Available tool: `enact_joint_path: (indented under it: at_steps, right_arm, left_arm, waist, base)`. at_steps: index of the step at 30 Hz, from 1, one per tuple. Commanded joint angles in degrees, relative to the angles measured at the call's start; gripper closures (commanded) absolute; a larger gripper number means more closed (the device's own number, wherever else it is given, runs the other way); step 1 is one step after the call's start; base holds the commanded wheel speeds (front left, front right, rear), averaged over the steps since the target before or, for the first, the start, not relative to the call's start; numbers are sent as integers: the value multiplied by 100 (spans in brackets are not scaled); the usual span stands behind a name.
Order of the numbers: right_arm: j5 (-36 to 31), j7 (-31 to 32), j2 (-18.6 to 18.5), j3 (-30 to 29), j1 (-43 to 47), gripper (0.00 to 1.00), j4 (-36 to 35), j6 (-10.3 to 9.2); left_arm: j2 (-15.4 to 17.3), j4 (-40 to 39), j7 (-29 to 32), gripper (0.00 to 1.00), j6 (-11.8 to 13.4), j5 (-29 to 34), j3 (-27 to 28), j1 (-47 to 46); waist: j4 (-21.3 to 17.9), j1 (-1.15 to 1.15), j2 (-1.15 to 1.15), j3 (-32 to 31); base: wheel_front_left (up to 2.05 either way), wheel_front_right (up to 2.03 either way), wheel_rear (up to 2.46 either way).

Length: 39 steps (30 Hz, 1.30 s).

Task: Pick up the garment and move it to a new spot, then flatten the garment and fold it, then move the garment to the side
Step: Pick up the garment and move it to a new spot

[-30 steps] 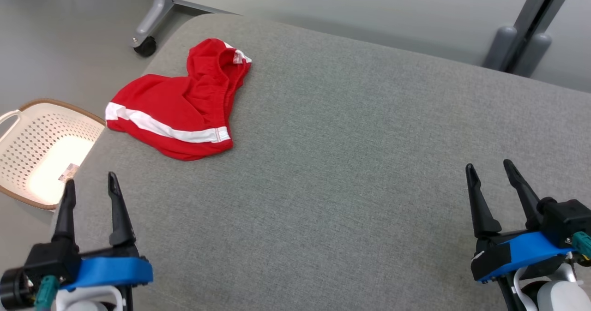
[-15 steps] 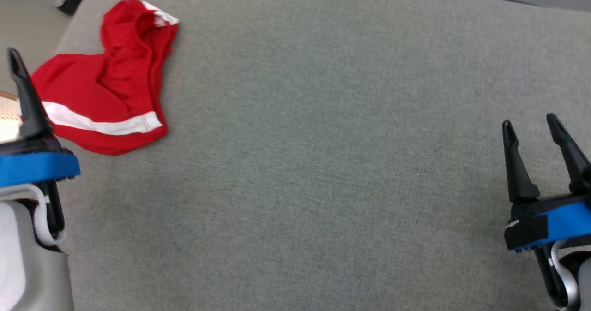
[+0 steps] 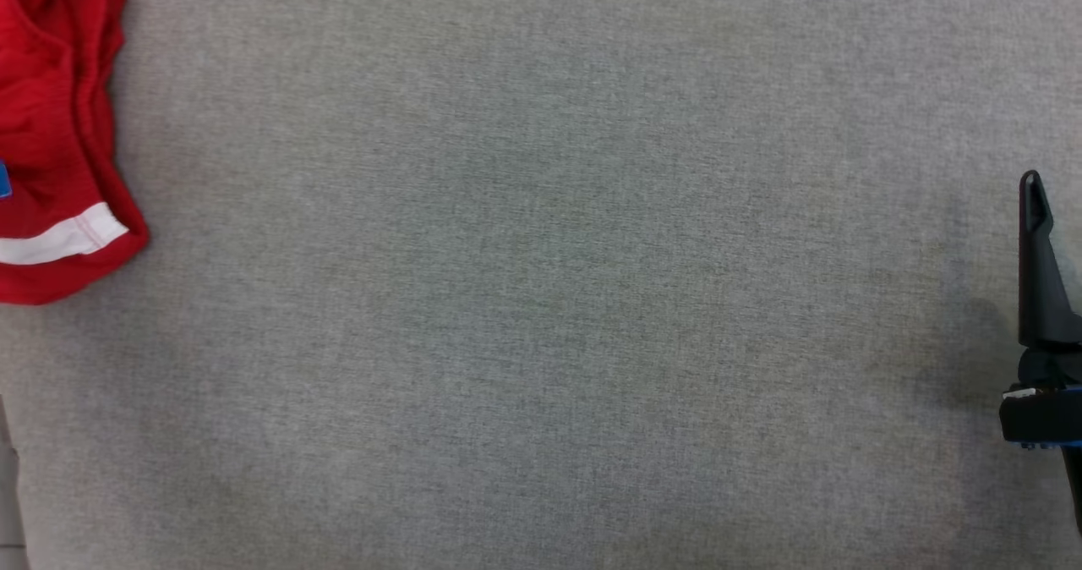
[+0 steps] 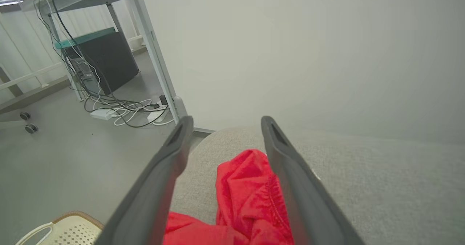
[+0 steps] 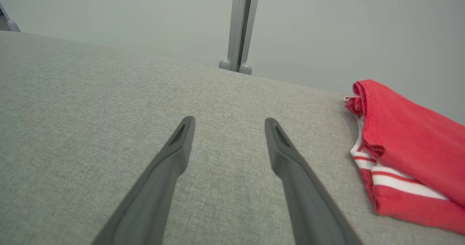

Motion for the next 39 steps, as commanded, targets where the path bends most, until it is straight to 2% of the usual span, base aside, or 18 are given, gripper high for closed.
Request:
enact_joint_path:
  at_steps: [1,3,8,12,20,21,22,32,39]
  right_arm:
    - [-12,7,-5,-28,34,0,-75,1]
    - [-13,33,-1,-41,54,0,-140,1]
    - [-8,56,5,-111,94,0,-241,1]
    - [7,57,0,-143,80,0,-269,1]
    - [43,34,-20,-74,-53,0,-211,1]
    - [49,25,-17,-66,-73,0,-199,1]
    - [57,11,-11,-61,-91,0,-182,1]
    - [97,-197,144,51,-147,0,120,1]
    - [139,-455,358,188,-257,0,551,1]
  left_arm:
    - [68,132,104,0,-28,-28,-35,-119]
    - [134,486,419,0,-55,-167,-135,-270]
    - [144,1250,1737,0,-99,-711,-485,-495]
    - [242,1345,2499,0,-89,-1231,-925,-513]
    - [441,1387,3497,0,-92,-2267,-1476,-349]
    - [462,1413,3559,54,-92,-2358,-1510,-329]
    - [511,1430,3582,100,-92,-2401,-1547,-308]
    - [997,1224,3075,100,-91,-2604,-1991,-415]
    - [1270,836,2573,100,-91,-2641,-2402,-711]
  waist:
    - [-23,-1,0,14]
    - [-67,-1,0,60]
    - [-105,-1,0,107]
    - [-93,-1,0,132]
    - [-106,-1,0,134]
    - [-118,-1,0,127]
    - [-133,-1,0,116]
    - [-277,-1,0,-262]
    - [-523,-1,0,-707]
  base:
    - [0,0,0]
    - [0,0,0]
    - [0,0,0]
    - [0,0,0]
    - [0,0,0]
    - [0,0,0]
    - [0,0,0]
    - [0,0,0]
    - [0,0,0]
